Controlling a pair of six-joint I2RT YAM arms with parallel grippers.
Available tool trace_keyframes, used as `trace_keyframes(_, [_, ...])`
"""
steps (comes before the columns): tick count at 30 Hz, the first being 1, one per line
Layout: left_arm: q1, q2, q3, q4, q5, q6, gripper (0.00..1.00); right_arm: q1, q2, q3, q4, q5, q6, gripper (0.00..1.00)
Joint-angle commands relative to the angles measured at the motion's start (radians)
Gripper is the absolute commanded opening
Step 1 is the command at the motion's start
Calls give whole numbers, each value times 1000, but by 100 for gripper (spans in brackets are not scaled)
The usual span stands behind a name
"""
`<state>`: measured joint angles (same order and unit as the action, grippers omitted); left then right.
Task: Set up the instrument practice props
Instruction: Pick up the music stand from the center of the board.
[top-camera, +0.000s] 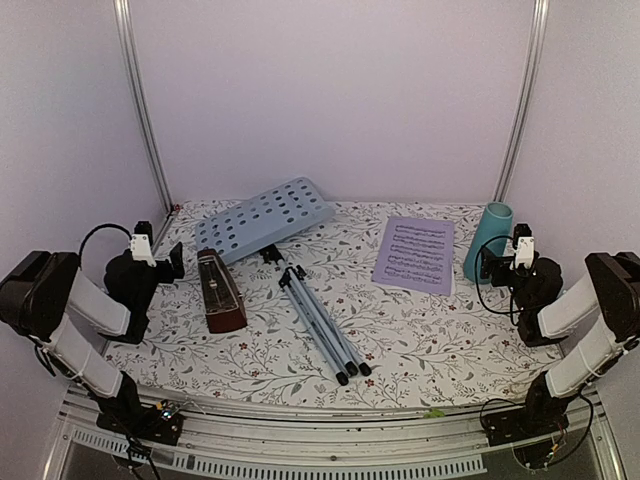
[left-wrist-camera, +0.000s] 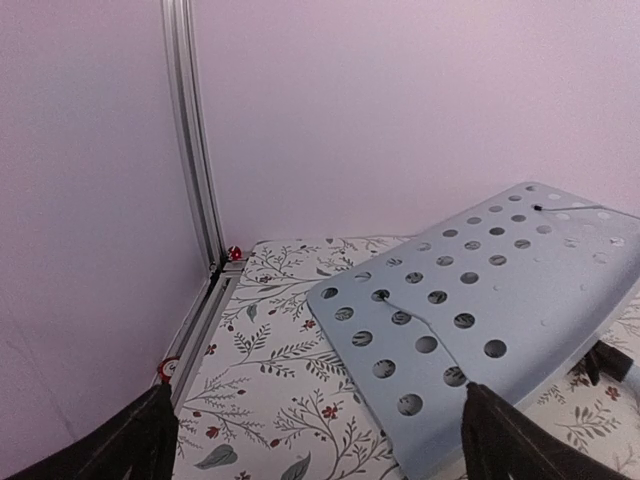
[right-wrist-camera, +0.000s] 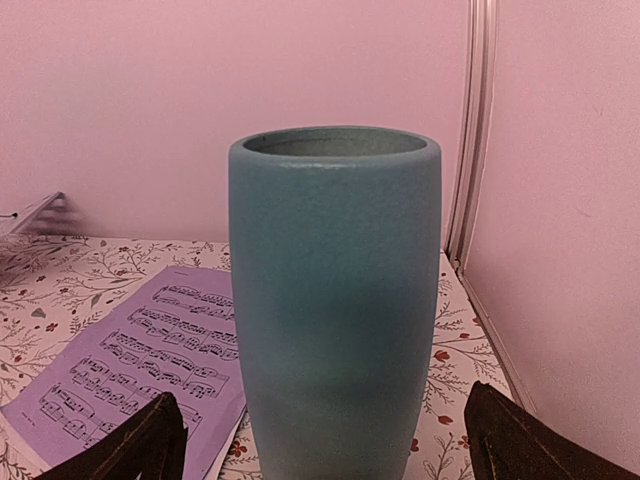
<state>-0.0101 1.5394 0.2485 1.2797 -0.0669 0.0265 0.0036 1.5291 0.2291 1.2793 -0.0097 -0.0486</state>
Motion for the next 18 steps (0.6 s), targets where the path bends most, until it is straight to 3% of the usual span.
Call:
trace_keyframes(1, [6,8,4,1,9,9,99,-5,6,13,15,5,5,99])
trace_keyframes(10, [6,0,11,-7,8,12,99,-4,2,7,26,13,6,99])
trace_keyframes(18, [-19,-222,181,-455,-7,-35,99,29,-235,83,-284,78,28,99])
